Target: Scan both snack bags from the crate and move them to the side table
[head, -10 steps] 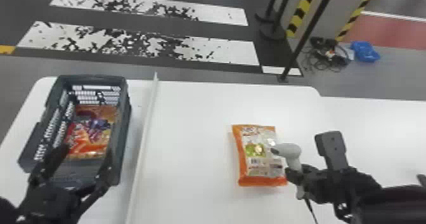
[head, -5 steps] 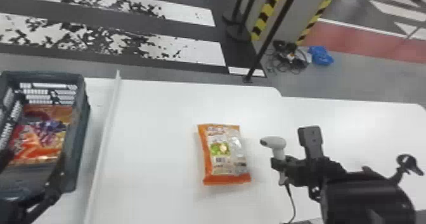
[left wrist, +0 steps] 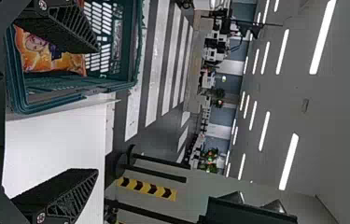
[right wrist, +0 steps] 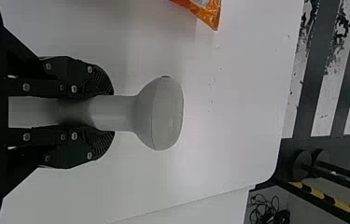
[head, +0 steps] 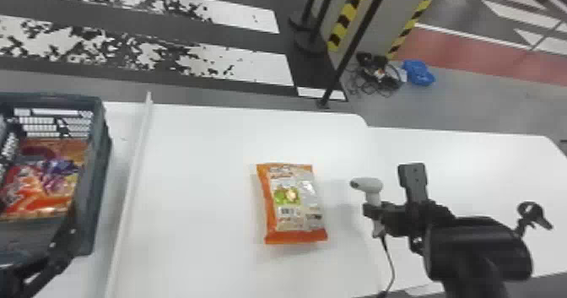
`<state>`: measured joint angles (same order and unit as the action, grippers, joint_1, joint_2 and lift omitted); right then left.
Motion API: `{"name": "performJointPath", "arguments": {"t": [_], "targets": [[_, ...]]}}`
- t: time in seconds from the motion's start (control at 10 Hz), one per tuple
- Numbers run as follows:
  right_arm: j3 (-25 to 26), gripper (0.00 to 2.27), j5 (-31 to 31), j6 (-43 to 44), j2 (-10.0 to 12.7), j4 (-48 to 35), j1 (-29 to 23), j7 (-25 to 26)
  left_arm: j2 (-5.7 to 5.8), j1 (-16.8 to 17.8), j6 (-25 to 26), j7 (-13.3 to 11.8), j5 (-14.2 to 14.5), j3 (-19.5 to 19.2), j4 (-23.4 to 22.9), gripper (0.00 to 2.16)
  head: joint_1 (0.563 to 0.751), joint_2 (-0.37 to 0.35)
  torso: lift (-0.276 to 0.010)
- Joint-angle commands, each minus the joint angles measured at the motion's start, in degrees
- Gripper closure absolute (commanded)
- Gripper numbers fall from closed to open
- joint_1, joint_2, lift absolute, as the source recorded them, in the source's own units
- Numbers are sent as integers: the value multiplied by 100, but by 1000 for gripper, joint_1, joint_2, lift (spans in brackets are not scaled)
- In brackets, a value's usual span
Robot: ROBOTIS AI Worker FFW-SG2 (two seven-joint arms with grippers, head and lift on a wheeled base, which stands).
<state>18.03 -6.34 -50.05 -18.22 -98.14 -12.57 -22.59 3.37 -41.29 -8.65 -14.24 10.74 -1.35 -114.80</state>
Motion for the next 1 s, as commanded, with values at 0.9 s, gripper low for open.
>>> {"name": "performJointPath", "arguments": {"t": [0.9], "targets": [[-415, 2199, -201, 562, -191, 1113, 439, 27, 6, -19, -18, 0, 7, -23, 1, 83, 695, -350, -29]]}}
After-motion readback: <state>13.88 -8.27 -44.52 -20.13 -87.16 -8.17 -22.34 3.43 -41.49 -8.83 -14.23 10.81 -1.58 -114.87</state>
